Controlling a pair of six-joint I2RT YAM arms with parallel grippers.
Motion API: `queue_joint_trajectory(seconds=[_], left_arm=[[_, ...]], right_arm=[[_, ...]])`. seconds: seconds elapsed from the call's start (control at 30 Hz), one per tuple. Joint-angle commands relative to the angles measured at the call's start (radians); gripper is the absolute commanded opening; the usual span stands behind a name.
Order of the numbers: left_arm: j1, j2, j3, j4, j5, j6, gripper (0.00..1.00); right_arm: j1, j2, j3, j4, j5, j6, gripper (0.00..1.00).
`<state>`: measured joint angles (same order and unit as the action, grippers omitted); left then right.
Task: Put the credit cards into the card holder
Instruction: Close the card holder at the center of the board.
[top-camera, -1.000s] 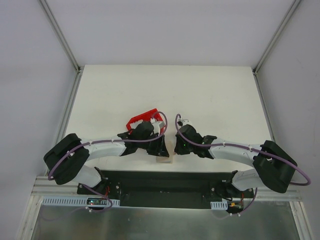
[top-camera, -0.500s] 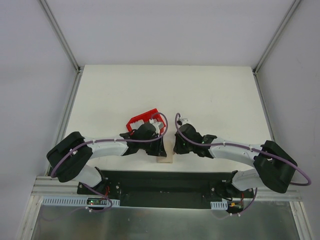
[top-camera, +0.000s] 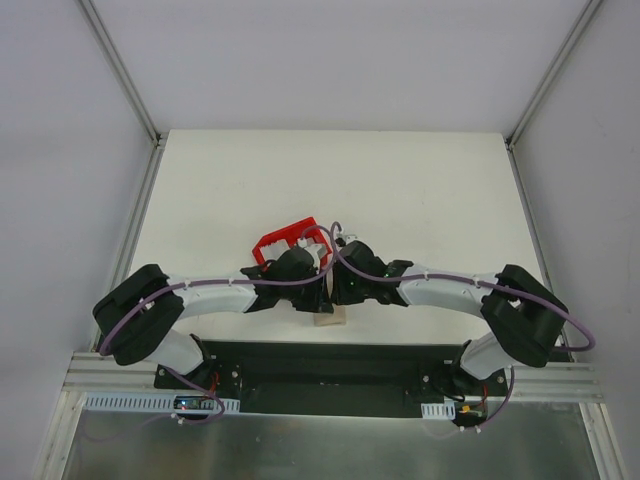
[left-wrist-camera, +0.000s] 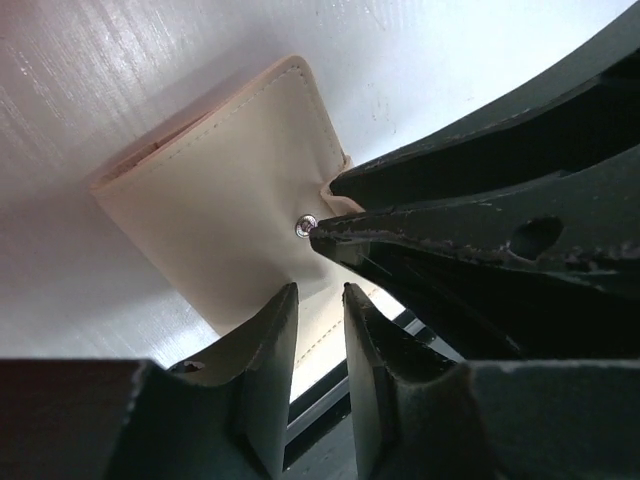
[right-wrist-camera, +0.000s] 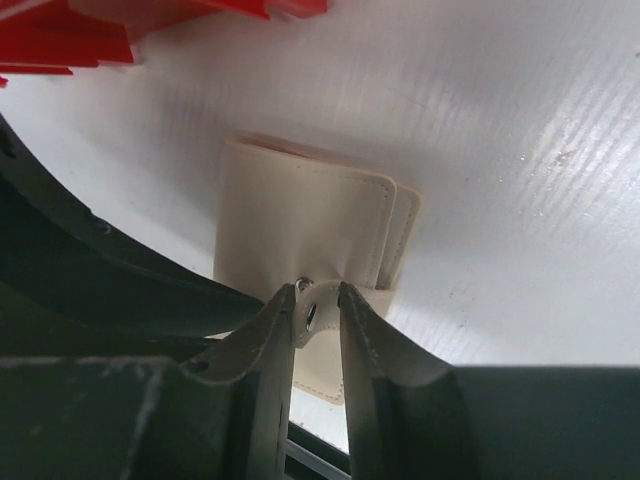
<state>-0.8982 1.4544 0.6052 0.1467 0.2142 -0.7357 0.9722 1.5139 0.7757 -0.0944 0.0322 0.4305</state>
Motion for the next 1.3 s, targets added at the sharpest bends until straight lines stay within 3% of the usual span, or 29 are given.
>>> queue_joint_trajectory(seconds=[0.0, 0.47, 0.53, 0.83, 1.17, 1.27], left_arm=[[-0.013, -0.021, -0.033, -0.081, -0.098, -0.001, 0.26], [-0.013, -0.224, -0.076, -0.193, -0.245, -0.01, 0.29], [-0.01, -0.212, -0.076, -0.191, -0.246, -0.002, 0.34], [-0.015, -0.085, -0.035, -0.182, -0.233, -0.019, 0.36], [-0.013, -0.097, -0.065, -0.182, -0.266, -0.056, 0.36], [-0.015, -0.101, -0.062, -0.182, -0.272, -0.054, 0.36]], right_arm=[[0.014, 0.046, 0.027, 0.028, -0.072, 0.017, 0.28], [-0.009, 0.058, 0.004, 0.05, -0.118, 0.024, 0.37], [-0.009, 0.052, -0.003, 0.07, -0.13, 0.024, 0.4], [-0.015, 0.02, -0.009, 0.12, -0.169, 0.022, 0.44], [-0.05, -0.133, -0.081, 0.15, -0.12, 0.014, 0.38], [-0.059, -0.149, -0.084, 0.153, -0.12, 0.014, 0.32]])
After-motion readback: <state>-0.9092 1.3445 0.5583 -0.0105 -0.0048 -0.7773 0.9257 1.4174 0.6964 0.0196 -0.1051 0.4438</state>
